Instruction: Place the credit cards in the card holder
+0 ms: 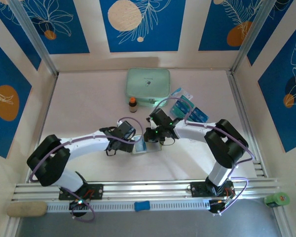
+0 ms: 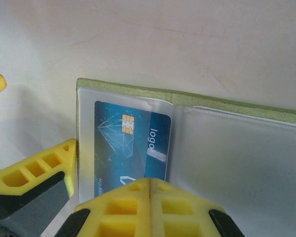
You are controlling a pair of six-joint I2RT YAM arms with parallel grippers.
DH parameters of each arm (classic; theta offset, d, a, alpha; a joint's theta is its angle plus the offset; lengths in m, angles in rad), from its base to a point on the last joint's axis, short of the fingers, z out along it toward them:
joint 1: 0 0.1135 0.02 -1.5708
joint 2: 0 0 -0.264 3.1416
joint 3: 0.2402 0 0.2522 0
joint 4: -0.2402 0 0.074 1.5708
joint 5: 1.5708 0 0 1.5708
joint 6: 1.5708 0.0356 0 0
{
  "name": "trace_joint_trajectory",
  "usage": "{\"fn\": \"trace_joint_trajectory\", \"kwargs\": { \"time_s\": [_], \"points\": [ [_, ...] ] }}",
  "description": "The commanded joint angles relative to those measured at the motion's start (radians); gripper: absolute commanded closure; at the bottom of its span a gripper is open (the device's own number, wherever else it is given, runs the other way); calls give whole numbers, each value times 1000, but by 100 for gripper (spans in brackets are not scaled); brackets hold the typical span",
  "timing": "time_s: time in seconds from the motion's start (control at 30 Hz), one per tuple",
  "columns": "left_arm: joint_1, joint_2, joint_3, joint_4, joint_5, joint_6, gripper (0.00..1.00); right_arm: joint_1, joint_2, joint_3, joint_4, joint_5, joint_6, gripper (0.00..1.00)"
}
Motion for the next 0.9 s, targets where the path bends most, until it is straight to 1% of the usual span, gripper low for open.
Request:
{"fn": "trace_joint_trajectory", "kwargs": {
  "time_s": [0.0, 0.53, 0.87],
  "points": [
    [12, 22, -11, 5, 3, -13, 0, 10, 21, -9, -3, 1, -2, 99],
    [19, 58, -10, 27, 5, -1, 0, 46, 84, 20, -7, 5, 2, 100],
    [22, 25, 9, 5, 12, 5, 0, 61, 95, 47, -18, 0, 13, 100]
  ]
}}
